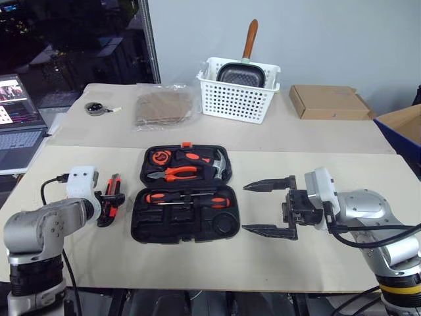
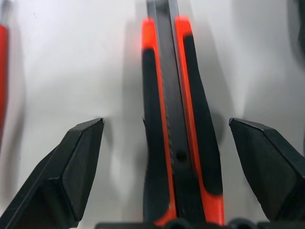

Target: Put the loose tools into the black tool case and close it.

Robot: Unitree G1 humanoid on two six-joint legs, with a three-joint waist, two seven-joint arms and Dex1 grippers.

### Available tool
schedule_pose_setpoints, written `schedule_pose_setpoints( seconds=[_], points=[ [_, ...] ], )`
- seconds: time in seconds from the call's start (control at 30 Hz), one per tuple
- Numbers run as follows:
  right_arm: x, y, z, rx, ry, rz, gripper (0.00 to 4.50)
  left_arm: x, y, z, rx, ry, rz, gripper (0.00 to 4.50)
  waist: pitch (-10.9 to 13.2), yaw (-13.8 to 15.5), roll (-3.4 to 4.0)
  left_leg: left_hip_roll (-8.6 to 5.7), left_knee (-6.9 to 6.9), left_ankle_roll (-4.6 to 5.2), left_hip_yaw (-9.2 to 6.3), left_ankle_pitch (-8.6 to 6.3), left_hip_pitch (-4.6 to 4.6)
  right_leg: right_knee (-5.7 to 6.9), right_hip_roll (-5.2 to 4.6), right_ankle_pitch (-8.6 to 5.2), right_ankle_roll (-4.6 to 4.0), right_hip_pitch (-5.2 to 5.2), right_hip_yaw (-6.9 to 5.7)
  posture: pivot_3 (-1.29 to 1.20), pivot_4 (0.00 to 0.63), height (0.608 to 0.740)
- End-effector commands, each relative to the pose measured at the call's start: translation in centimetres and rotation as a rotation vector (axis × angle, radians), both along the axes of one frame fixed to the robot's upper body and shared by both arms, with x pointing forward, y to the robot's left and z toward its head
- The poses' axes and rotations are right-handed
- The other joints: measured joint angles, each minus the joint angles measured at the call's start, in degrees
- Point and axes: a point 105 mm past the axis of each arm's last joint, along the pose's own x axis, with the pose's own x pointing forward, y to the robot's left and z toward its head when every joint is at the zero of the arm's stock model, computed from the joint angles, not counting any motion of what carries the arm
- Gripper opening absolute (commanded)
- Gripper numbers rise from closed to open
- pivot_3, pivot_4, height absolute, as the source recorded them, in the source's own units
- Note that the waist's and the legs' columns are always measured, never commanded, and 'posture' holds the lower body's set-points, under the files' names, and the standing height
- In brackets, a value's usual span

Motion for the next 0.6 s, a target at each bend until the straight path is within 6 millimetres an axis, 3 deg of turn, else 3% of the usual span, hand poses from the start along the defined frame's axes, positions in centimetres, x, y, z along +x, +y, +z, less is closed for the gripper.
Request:
schedule_pose_setpoints(
  seconds=[0.03,0.27,0.4,0.43,0.47,0.6],
  points=[
    [-0.2,-0.1,0.8,0.007,-0.051,0.000,4.43,-0.8,3.7,3.5,0.099,-0.078,0.048,4.50,0.0,-0.2,-0.01,0.02,0.00,0.00,-0.01,0.00,-0.02,-0.02,0.03,0.00,-0.01,-0.02,-0.01,0.00,0.150,0.740],
    [0.0,0.2,0.7,0.013,-0.049,0.009,4.43,-1.8,8.1,1.7,0.127,0.102,0.028,4.50,0.0,-0.2,0.02,-0.01,-0.04,0.01,0.10,-0.02,0.00,-0.07,-0.04,-0.03,-0.01,-0.03,-0.10,0.00,0.150,0.740],
    [0.0,0.3,0.7,0.012,-0.050,0.012,4.43,-2.0,8.7,-0.4,0.039,0.165,-0.014,4.50,0.0,0.1,0.02,-0.01,-0.02,0.01,0.10,-0.02,-0.04,-0.11,-0.06,-0.02,0.00,-0.04,-0.15,0.00,0.150,0.740],
    [-0.1,0.3,0.7,0.011,-0.050,0.014,4.50,-2.1,8.8,-0.9,0.020,0.175,-0.023,4.00,0.0,0.2,0.02,0.00,-0.02,0.01,0.09,-0.02,-0.06,-0.10,-0.10,-0.02,0.00,-0.06,-0.15,0.00,0.150,0.740],
    [-0.2,0.3,0.7,0.011,-0.049,0.016,4.50,-2.1,8.9,-1.2,0.016,0.175,-0.024,3.88,0.0,0.3,0.04,-0.01,-0.02,0.01,0.08,-0.02,-0.06,-0.10,-0.10,-0.02,-0.01,-0.06,-0.17,0.00,0.150,0.740],
    [-0.5,0.4,0.9,0.021,-0.049,0.031,4.50,-1.9,9.1,-1.2,0.000,0.138,-0.054,2.40,0.0,0.4,0.21,0.00,-0.03,0.01,0.09,-0.02,-0.04,-0.06,-0.10,-0.03,-0.02,-0.07,-0.15,0.00,0.150,0.740]
  ],
)
